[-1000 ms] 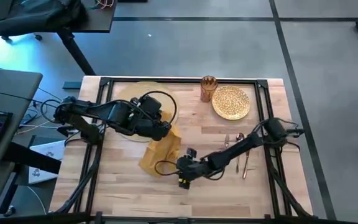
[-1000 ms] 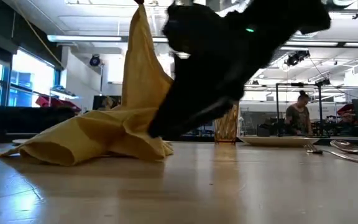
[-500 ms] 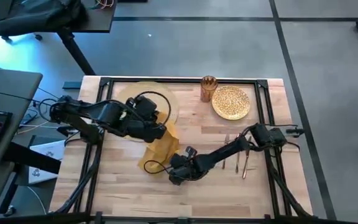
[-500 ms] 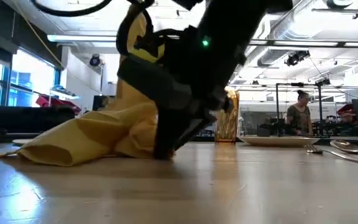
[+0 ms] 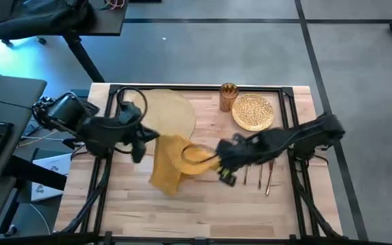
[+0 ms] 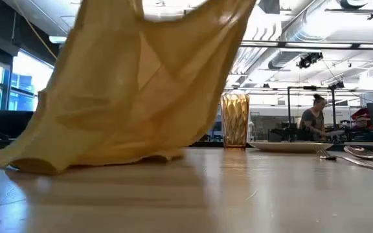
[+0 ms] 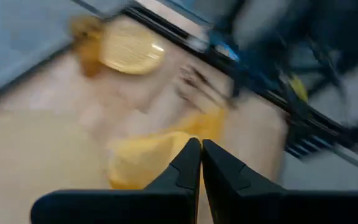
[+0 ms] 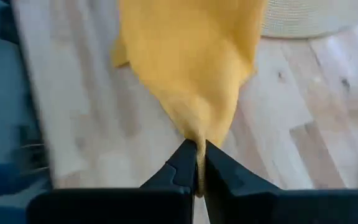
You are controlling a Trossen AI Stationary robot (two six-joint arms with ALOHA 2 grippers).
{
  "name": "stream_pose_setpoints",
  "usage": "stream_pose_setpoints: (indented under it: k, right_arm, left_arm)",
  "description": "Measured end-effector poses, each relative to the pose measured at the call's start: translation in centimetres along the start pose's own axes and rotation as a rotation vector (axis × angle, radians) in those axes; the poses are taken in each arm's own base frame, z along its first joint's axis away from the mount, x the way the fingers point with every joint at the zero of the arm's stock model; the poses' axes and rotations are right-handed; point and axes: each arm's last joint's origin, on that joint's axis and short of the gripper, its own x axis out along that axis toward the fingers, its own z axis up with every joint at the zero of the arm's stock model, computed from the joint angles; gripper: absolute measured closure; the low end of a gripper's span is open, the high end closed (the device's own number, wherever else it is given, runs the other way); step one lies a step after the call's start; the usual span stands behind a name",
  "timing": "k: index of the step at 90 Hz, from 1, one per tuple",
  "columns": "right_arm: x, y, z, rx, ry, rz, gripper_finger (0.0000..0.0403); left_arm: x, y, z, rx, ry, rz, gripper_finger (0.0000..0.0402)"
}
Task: Set table place
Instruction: Fold the yellow table napkin
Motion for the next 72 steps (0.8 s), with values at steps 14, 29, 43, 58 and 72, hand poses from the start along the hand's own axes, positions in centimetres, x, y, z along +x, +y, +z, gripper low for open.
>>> stream_pose_setpoints:
  k: [14, 29, 43, 58, 72]
  right_arm:
    - [-3.1, 3.0, -1.6, 0.044, 0.104, 0.405, 0.0403]
    - [-5.8, 7.5, -2.3, -0.012, 0.125, 0.816, 0.0403]
    - [-8.7, 3.7, -0.7, 0.02, -0.068, 0.524, 0.0403]
    - [-7.5, -2.9, 0.8, 0.14, -0.053, 0.032, 0.0403]
    - [-2.6, -7.3, 1.1, 0.171, 0.067, -0.186, 0.0403]
  left_arm:
    - [-0.6, -2.3, -2.5, -0.071, 0.245, -0.21, 0.0402]
    - [-1.5, -5.4, -4.5, -0.078, 0.354, -0.42, 0.0402]
    - [-0.9, -3.7, -3.3, -0.039, 0.099, -0.191, 0.0402]
    - [0.9, 0.4, -1.7, -0.062, -0.075, 0.258, 0.0402]
    - [4.0, 3.1, -0.8, -0.074, -0.104, 0.478, 0.0402]
